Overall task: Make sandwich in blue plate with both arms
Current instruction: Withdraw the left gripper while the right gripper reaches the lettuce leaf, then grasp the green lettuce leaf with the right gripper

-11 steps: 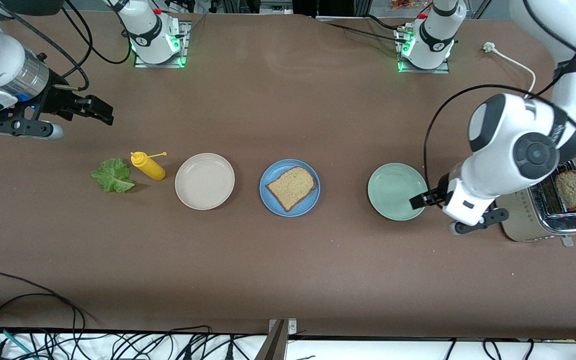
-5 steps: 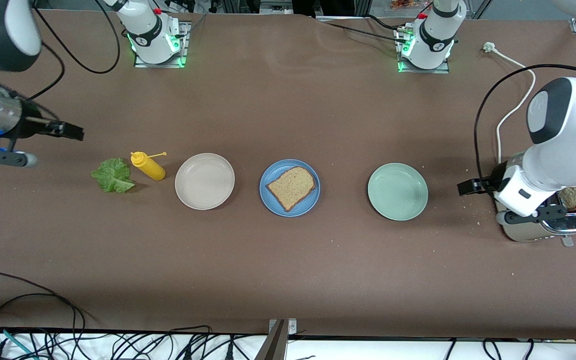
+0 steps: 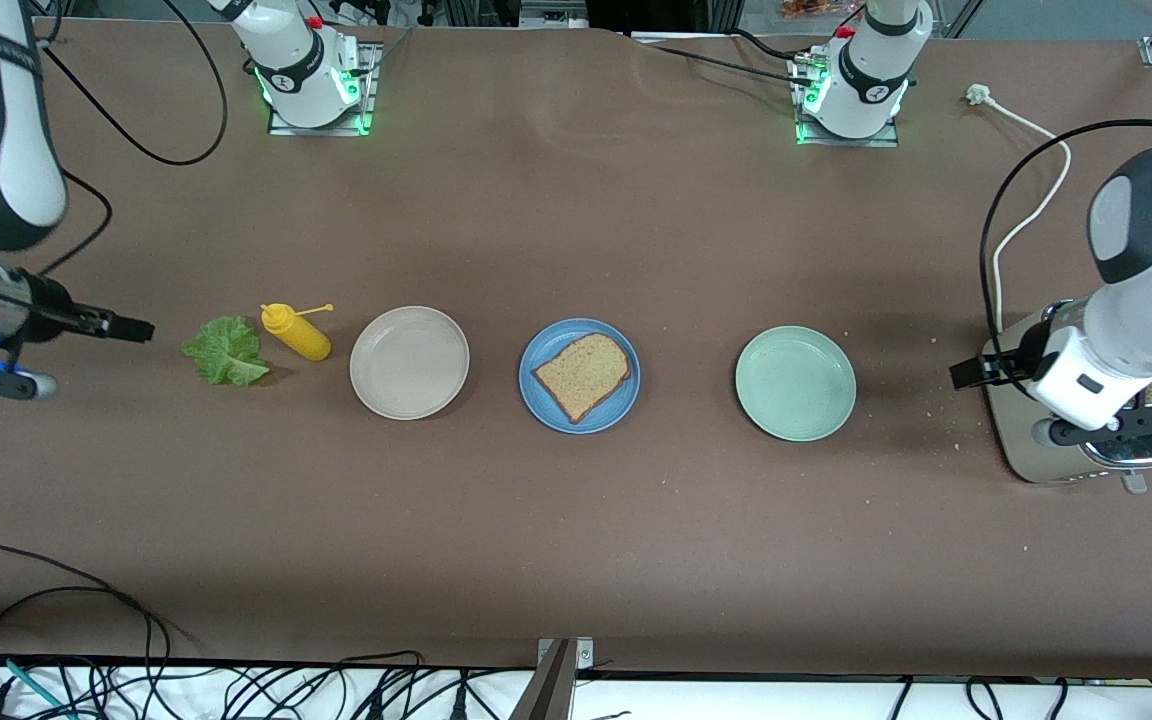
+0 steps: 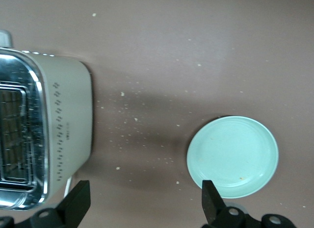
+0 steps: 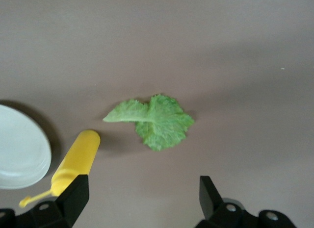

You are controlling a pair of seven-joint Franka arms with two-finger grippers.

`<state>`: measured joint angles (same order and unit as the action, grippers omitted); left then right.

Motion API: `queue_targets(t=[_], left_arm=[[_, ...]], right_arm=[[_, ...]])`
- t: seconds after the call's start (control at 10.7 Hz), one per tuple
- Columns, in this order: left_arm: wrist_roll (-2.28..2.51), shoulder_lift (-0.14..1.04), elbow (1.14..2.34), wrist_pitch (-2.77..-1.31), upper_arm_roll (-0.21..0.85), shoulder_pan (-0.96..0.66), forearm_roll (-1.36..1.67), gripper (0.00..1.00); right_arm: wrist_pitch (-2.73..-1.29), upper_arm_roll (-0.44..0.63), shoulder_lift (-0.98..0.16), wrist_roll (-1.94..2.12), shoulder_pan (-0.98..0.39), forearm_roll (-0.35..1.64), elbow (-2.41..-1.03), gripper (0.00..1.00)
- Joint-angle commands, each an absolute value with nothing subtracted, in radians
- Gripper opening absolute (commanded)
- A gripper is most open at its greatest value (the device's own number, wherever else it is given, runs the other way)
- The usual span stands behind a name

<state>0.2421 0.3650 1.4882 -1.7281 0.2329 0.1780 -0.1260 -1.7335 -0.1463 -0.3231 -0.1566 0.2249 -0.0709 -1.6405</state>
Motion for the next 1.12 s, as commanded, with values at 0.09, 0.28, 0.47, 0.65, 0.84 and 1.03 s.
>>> queue_targets(t=[0.09,0.28,0.47,0.65,0.84,1.03], left_arm=[[0.158,0.367,1.494,-1.726,0.241,0.268,-0.149,1.00],[0.158,0.373,1.482,-1.726,0.242,0.290,-0.149,1.00],[0.158,0.371,1.482,-1.726,0.241,0.299,-0.153,1.00],[0.152,0.379,1.482,-1.726,0.242,0.308,-0.149,1.00],[0.146,0.379,1.482,-1.726,0.241,0.310,-0.149,1.00],[0.144,0.379,1.479,-1.726,0.239,0.324,-0.149,1.00]], right_arm=[[-1.966,-0.153,-0.397,-0.172,0.216,-0.083,-1.809,1.00],[-2.061,-0.155,-0.390,-0.146,0.216,-0.086,-1.920,1.00],[-2.133,-0.153,-0.391,-0.013,0.216,-0.089,-1.985,1.00],[-2.218,-0.152,-0.391,0.134,0.218,-0.098,-2.035,1.00],[-2.244,-0.129,-0.399,0.312,0.222,-0.112,-2.039,1.00],[-2.311,-0.104,-0.416,0.516,0.224,-0.112,-2.066,1.00]])
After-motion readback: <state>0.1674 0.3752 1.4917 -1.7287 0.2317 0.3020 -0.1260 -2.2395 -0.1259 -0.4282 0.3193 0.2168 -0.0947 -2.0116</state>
